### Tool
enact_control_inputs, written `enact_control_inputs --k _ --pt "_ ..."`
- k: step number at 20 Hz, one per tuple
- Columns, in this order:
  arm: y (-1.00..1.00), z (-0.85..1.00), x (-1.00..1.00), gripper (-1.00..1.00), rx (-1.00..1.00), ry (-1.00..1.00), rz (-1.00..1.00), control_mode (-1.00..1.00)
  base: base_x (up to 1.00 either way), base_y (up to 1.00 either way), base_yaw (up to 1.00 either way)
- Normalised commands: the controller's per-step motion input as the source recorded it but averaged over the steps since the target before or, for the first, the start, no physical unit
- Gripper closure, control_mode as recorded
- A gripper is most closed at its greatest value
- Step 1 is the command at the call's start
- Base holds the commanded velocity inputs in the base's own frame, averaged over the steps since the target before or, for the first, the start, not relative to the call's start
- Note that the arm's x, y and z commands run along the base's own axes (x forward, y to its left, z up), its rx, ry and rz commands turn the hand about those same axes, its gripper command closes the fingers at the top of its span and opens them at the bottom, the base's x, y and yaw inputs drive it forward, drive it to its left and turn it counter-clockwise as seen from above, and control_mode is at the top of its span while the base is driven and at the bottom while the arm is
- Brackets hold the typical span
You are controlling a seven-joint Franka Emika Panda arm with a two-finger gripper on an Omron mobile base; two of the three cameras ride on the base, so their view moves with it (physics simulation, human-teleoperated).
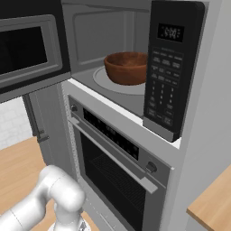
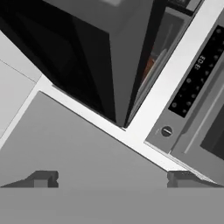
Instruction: Pick the potato from the sink and place it in the bowl. Then pick the bowl and place it in the microwave. Then close the microwave door and press the start button.
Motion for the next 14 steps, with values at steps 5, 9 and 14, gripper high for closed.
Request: enact_control_inputs --k 5,9,14 --pt "-0.30 0.04 0.24 -1.00 0.09 -0.08 -0.03 -1.00 0.00 0.00 0.00" --pt "-0.45 0.17 0.03 -1.00 0.16 -0.18 0.00 -1.00 0.00 0.00 0.00" --pt "-0.62 0.13 -0.35 -1.00 0.20 -0.39 0.04 -1.00 0.00 0.00 0.00"
